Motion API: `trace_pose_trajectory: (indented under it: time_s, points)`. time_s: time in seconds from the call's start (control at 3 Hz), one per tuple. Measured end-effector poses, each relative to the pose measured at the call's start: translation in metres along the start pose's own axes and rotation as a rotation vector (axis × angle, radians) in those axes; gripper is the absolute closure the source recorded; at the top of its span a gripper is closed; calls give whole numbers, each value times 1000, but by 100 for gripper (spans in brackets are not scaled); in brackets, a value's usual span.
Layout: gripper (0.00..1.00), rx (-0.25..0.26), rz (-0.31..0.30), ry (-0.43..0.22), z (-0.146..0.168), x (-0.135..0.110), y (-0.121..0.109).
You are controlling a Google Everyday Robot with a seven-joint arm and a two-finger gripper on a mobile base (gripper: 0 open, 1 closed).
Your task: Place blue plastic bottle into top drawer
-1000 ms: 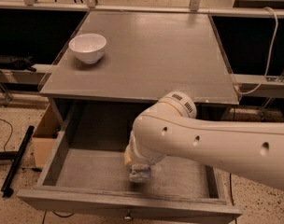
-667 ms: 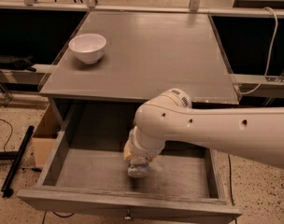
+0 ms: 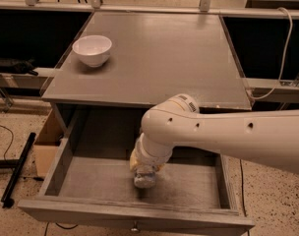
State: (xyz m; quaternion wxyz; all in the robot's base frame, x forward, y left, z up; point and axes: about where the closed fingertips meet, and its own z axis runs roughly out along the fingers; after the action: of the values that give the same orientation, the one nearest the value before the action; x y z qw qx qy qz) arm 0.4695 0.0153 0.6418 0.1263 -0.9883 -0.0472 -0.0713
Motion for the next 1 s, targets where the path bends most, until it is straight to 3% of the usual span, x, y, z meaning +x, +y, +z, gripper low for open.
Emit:
trace_pose_trajectory:
  time_s: [0.67,1.0]
  points:
    - [96,1,1,-19,9,2,0]
    - [73,1,1,-19,9,2,0]
